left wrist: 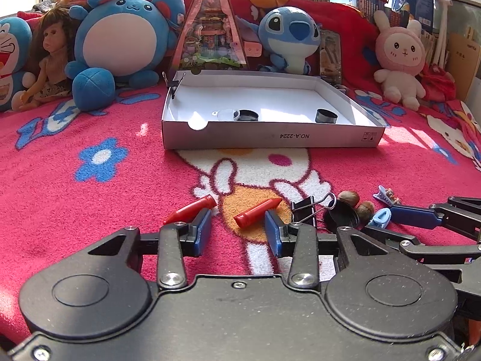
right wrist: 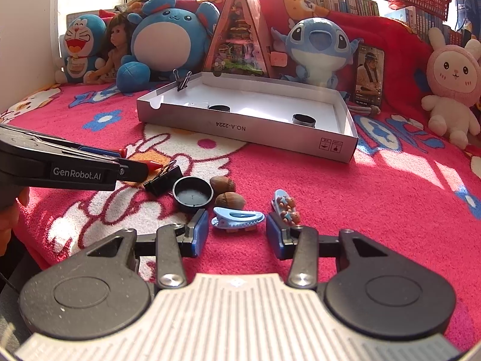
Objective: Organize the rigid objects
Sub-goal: 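Close the left gripper on a red crayon while the right gripper grasps a blue hair clip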
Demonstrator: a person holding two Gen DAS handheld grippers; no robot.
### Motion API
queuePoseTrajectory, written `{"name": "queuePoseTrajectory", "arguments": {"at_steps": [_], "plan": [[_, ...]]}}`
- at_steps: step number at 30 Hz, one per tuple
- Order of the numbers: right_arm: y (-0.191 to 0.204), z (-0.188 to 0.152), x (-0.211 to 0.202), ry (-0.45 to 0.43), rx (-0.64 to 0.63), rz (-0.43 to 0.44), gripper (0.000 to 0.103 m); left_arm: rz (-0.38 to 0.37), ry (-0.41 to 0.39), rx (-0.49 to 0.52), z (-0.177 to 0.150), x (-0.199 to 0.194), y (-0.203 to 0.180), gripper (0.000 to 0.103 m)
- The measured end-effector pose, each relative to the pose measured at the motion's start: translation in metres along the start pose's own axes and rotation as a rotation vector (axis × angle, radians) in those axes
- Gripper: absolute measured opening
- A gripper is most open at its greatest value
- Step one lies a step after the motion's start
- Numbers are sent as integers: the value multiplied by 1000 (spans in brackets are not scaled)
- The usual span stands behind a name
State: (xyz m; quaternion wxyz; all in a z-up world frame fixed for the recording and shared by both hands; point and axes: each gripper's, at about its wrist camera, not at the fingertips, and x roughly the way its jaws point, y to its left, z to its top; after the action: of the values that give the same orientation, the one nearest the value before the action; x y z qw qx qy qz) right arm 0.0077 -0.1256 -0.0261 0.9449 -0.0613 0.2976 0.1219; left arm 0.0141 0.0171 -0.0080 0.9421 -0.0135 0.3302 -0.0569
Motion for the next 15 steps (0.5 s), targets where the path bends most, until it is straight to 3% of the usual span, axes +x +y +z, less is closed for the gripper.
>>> {"name": "queuePoseTrajectory", "arguments": {"at_steps": [11,15], "plan": [[1,0,0,-1,3,-1,56,75,-6,-31,2,-2,23,41],[0,0,0,-1,7,0,56,31,-5,-16,0,-6,14,44]]}}
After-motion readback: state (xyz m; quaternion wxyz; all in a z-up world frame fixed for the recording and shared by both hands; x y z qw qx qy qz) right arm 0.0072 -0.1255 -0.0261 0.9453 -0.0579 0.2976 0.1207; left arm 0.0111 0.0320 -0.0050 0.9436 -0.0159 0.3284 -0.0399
